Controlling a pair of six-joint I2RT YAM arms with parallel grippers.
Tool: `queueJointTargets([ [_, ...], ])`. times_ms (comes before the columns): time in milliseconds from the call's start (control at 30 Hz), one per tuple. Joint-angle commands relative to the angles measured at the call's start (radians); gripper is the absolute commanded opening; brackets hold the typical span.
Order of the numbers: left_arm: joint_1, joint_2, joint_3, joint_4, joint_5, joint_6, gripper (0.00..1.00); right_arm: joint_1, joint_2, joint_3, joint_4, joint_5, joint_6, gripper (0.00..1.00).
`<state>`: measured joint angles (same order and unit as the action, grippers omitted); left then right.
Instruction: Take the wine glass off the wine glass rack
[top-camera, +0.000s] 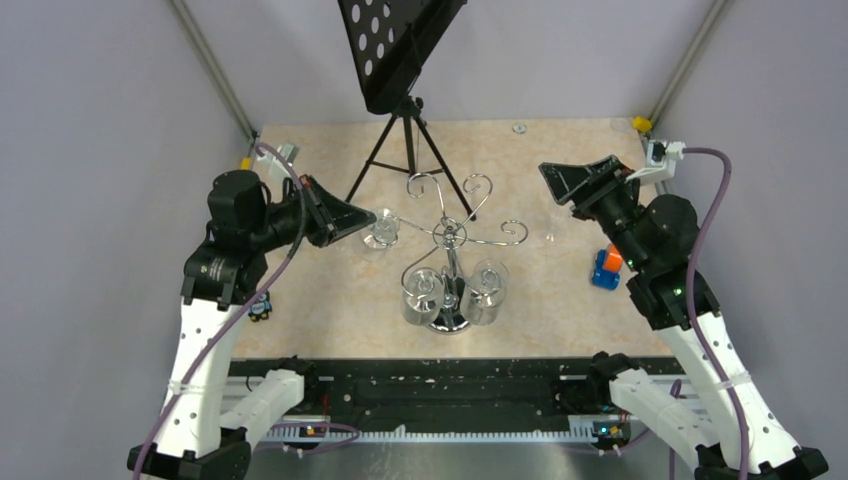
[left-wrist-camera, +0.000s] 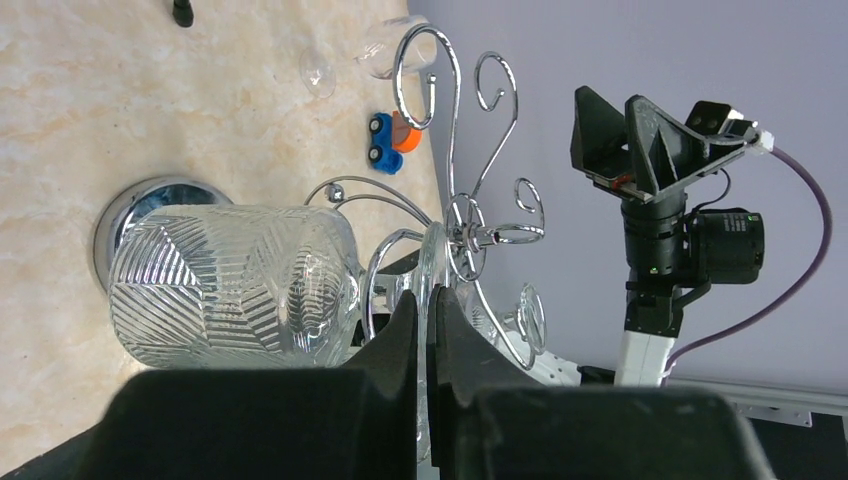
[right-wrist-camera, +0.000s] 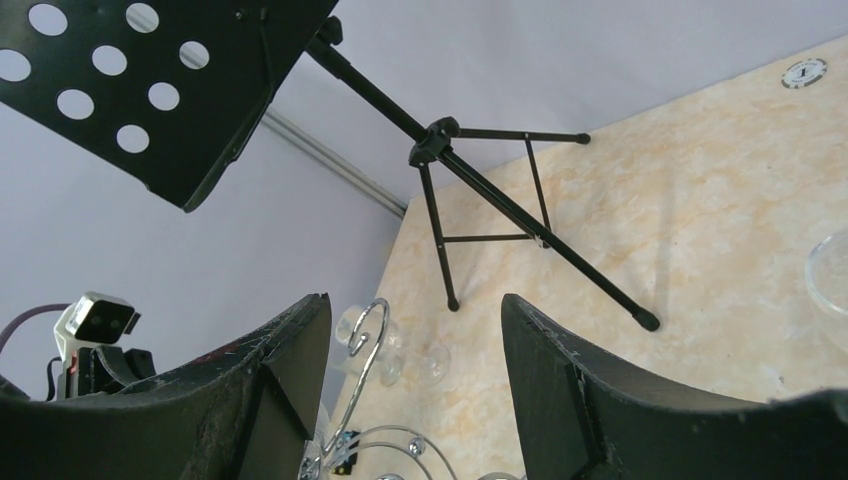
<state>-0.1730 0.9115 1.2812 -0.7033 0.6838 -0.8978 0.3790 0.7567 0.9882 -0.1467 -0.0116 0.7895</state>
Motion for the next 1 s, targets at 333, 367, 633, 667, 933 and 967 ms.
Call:
queueJointTargets([
  [333, 0.004, -0.024, -0.085, 0.334, 0.085, -0.138, 0.0, 0.006, -0.021, -0.001, 0.038, 0.001, -0.011, 0.69],
  [367, 0.003, -0.021, -0.093, 0.341, 0.094, -0.14, 0.0, 0.006, -0.025, -0.007, 0.046, -0.003, -0.013, 0.7],
  [633, 0.0, -0.008, -0.109, 0.36, 0.174, -0.148, 0.0, 0.006, -0.047, -0.025, 0.093, -0.013, -0.019, 0.74],
  [667, 0.0, -0.01, -0.112, 0.36, 0.186, -0.148, 0.0, 0.005, -0.047, -0.024, 0.092, -0.013, -0.019, 0.74],
  [933, -0.001, -0.041, -0.12, 0.252, 0.257, -0.068, 0.0, 0.006, -0.036, -0.024, 0.099, -0.01, -0.01, 0.74],
  [967, 0.0, -0.045, -0.118, 0.24, 0.257, -0.057, 0.0, 0.005, -0.034, -0.023, 0.103, -0.011, -0.008, 0.74],
])
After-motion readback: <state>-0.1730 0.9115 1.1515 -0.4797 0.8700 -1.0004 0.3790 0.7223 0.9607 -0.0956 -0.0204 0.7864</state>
